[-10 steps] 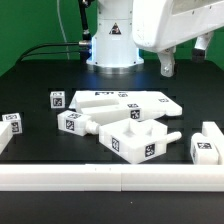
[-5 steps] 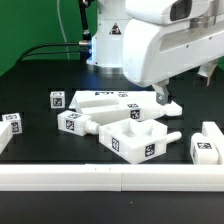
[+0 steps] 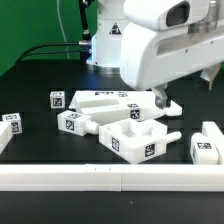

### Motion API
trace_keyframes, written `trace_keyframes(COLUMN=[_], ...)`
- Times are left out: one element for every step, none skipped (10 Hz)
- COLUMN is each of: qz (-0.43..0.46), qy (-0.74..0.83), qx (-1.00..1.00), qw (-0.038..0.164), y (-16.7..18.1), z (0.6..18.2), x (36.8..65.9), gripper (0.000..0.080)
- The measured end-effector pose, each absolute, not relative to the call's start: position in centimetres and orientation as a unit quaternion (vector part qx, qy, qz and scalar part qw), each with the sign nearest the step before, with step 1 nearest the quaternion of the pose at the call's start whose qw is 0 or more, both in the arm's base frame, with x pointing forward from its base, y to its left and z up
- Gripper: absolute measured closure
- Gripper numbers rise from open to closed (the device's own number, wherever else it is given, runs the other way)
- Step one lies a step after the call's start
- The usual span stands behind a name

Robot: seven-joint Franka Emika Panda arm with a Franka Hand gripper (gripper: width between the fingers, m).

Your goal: Assemble chair

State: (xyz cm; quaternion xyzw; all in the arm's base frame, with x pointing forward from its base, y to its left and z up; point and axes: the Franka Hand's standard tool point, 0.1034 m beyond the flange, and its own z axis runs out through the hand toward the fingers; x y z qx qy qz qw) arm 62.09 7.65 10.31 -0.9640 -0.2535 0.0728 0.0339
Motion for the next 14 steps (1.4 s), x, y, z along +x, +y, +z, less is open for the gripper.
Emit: trace_keyframes(qz=[0.066, 0.065, 0.064, 0.066, 0.055, 0.043, 0.040, 0.043, 0.042, 0.043, 0.042, 0.044, 0.045, 0.042], qy=[-0.200, -0.215, -0.214, -0.214, -0.211, -0.205, -0.205, -0.202, -0.202, -0.204, -0.204, -0.203, -0.201, -0.201], qx=[-0.977, -0.974, -0.974, -0.974, -0.975, -0.977, -0.977, -0.977, -0.978, -0.977, -0.977, -0.977, -0.977, -0.977], qw=[0.040, 0.040, 0.040, 0.041, 0.039, 0.038, 0.038, 0.041, 0.041, 0.042, 0.043, 0.046, 0.047, 0.049], y=[8.5, 8.4, 8.4, 8.4, 8.3, 8.4, 8.5, 8.3, 8.4, 8.4, 8.2, 8.0, 8.2, 8.5], z=[9.1, 9.0, 9.1, 8.9, 8.1, 6.7, 5.6, 4.8, 4.4, 3.9, 3.4, 2.8, 2.5, 2.5], x=[62.9, 62.9, 62.9, 62.8, 62.7, 62.1, 61.5, 61.2, 61.1, 61.0, 61.0, 61.0, 61.2, 61.7], gripper=[0.0150, 0.0150, 0.0150, 0.0150, 0.0150, 0.0150, 0.0150, 0.0150, 0.0150, 0.0150, 0.0150, 0.0150, 0.0150, 0.0150])
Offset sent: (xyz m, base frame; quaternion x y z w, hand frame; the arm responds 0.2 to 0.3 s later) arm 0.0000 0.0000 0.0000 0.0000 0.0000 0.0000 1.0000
